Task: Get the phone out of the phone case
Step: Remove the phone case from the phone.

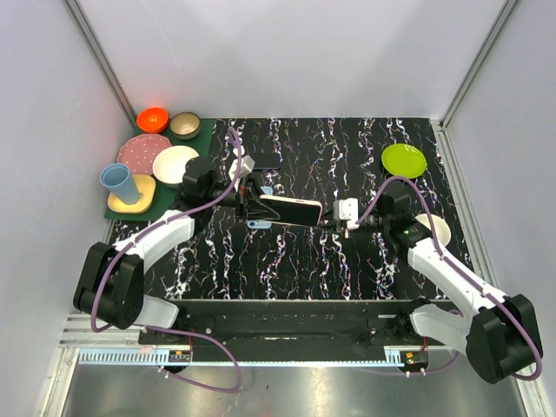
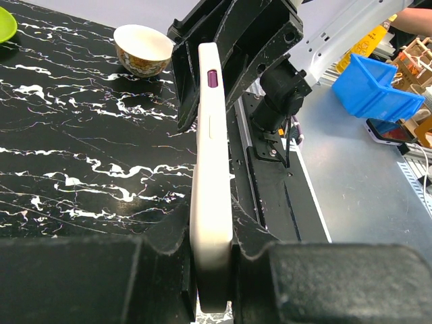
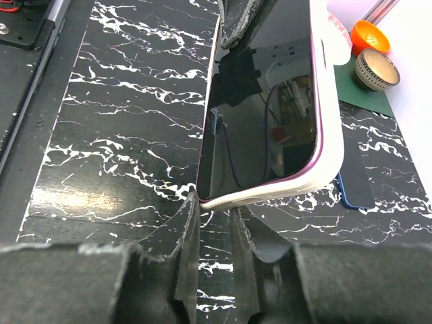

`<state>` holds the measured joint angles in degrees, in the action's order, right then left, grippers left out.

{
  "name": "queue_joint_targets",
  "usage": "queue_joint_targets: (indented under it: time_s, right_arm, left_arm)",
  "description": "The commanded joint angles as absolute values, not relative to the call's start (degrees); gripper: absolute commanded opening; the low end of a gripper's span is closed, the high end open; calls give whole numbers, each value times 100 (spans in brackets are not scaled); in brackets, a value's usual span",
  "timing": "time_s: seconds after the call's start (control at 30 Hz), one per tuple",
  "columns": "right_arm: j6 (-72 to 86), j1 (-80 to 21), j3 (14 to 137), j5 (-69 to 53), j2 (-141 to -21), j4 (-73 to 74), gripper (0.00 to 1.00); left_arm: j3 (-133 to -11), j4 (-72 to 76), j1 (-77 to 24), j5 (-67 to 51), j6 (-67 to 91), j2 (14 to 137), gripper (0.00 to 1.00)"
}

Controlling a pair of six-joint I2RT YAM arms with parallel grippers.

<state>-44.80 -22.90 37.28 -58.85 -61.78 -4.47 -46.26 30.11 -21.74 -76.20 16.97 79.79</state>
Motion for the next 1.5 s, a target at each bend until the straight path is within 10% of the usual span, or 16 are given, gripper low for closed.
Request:
queue_joint_targets:
  time_s: [0.0,1.47]
  right_arm:
    - [-5027,-2320,3700,-5282,-6082,-870,18]
    - [-1196,-1635,4386,-3866,-5933,-1766,47]
  left_arm:
    - [-4896,3322,-2285,-8095,1872,7840,0]
    - [-4869,3146,-2224,-7831,1644,7708,0]
